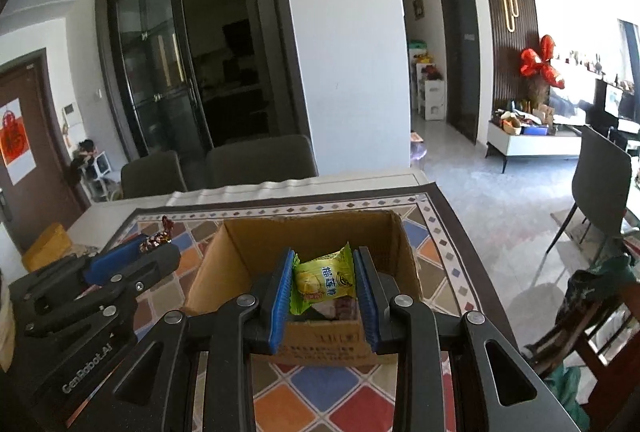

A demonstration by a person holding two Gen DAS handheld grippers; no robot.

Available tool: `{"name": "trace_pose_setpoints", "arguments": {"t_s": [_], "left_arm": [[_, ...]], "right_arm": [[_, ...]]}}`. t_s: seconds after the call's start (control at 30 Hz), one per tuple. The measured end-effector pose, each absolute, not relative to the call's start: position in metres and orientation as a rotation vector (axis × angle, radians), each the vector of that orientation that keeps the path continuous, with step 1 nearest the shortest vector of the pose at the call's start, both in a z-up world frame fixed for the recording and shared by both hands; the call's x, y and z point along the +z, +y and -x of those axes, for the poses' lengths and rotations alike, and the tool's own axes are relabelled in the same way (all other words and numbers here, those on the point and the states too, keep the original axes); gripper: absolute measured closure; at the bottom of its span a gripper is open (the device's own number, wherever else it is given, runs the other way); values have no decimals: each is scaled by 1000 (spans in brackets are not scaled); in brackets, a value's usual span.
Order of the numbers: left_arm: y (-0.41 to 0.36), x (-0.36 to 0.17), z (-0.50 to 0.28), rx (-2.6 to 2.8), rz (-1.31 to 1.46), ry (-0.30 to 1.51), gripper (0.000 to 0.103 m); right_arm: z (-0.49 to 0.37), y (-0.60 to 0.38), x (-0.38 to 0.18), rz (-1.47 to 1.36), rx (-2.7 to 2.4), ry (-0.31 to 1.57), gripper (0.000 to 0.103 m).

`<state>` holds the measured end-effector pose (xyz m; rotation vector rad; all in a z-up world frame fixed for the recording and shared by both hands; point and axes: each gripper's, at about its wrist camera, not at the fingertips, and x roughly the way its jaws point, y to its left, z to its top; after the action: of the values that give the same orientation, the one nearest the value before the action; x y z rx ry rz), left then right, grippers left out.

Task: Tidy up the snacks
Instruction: 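Lift both held candies and carry them over the cardboard box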

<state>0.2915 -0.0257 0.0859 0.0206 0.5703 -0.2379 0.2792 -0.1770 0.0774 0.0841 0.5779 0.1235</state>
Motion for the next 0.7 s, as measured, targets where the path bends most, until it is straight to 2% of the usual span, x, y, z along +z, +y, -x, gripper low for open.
{"name": "trace_pose_setpoints", "arguments": {"t_s": [0.43, 0.7], "left_arm": [[-26, 87, -358, -230, 21, 714, 77], [-24, 73, -386, -225, 64, 832, 76]], "right_arm": [[-341, -170, 82, -40, 126, 700, 72], [-373, -177, 70, -77, 156, 857, 71]]}}
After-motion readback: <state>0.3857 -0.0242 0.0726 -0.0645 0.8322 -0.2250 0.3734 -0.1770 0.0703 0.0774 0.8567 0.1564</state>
